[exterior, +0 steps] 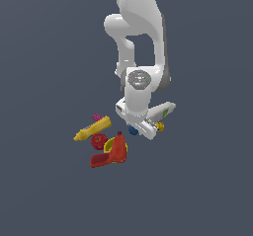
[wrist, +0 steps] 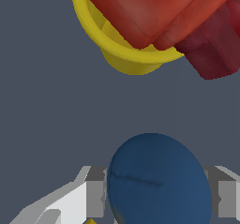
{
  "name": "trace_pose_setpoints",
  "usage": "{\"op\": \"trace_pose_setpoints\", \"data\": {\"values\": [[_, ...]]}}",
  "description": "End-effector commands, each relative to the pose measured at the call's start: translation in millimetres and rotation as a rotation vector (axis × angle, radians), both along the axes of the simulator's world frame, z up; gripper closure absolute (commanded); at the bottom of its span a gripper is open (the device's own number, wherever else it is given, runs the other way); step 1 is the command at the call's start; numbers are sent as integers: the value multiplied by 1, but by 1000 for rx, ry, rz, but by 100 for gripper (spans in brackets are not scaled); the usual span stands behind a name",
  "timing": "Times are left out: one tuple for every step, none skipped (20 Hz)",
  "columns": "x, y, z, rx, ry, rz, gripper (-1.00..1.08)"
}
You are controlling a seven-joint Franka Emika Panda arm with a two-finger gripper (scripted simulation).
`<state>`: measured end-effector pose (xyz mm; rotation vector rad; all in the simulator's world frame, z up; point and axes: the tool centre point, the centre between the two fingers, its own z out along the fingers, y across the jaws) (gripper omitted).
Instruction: Pick up a designated object from a clutter of objects.
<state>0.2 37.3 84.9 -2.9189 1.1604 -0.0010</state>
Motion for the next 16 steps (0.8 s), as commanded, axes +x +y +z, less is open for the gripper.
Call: {"op": "trace_pose_setpoints", "data": {"values": [[7, 0, 20, 0, -1, 0, 108], [10, 0, 28, 0, -1, 0, 108], [14, -1, 37, 0, -1, 0, 108], [17, -1, 46, 0, -1, 0, 108], [21, -1, 56, 0, -1, 0, 108], [24, -1, 65, 0, -1, 0, 108], [28, -1, 75, 0, -1, 0, 108], [31, -2, 85, 0, -1, 0, 108], [35, -2, 94, 0, -1, 0, 108], [39, -2, 104, 0, -1, 0, 108], [42, -2, 113, 0, -1, 0, 108], [46, -2, 123, 0, -1, 0, 108], [50, -3, 132, -1, 0, -1, 108], [53, -3, 141, -1, 0, -1, 108], [57, -3, 151, -1, 0, -1, 108], [61, -3, 160, -1, 0, -1, 108]]}}
